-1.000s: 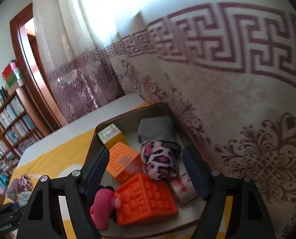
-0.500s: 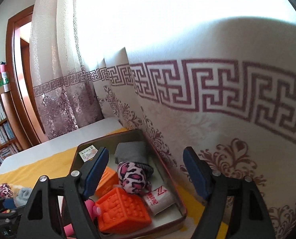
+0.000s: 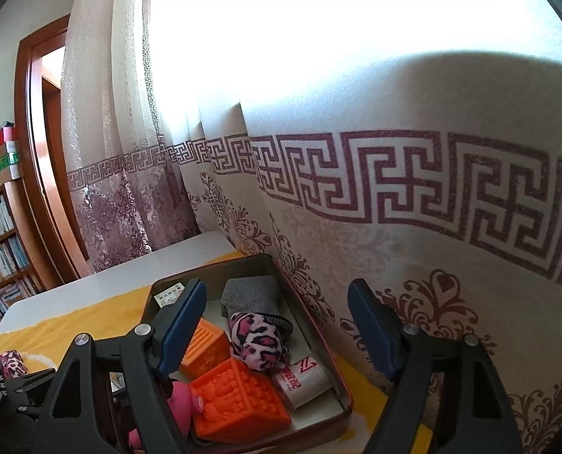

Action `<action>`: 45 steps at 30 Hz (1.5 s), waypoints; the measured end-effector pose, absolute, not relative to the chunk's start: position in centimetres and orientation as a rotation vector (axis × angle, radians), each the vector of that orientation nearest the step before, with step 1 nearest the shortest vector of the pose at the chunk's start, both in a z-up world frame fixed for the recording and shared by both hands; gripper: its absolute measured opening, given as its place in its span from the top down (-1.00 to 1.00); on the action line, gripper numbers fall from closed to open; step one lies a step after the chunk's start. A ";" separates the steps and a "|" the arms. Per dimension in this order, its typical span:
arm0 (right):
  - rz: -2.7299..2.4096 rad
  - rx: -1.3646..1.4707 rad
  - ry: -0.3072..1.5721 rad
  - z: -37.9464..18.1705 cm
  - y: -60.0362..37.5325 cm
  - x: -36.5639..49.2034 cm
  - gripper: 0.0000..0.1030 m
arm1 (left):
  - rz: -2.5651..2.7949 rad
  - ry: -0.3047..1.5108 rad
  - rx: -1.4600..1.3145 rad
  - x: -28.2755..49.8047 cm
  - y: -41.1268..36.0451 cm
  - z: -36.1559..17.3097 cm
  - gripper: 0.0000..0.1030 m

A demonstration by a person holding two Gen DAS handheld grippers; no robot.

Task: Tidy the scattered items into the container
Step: 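Lower the grey sock bundle into the red tin and open the left gripper, then withdraw both grippers from the red tin toward the blanket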

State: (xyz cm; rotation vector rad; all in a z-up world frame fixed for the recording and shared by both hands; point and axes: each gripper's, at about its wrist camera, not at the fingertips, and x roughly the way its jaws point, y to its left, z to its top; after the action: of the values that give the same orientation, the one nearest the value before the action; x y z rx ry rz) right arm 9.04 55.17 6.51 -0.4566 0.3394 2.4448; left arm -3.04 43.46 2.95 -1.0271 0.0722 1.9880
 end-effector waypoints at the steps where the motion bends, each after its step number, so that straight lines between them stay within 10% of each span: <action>1: 2.445 -0.461 0.334 6.5 55.1 9.0 -0.56 | 1.993 0.069 -1.029 -3.1 43.3 3.0 -0.46; 45: 2.500 -0.520 0.262 5.2 53.8 7.4 -0.56 | 2.144 0.036 -1.148 -4.0 35.3 1.9 -0.48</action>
State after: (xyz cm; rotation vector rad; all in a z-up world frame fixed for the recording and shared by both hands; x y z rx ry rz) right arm 7.38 53.78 5.16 -0.5204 0.2618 2.5000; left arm -4.02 35.34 1.92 -1.1478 0.0364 2.1437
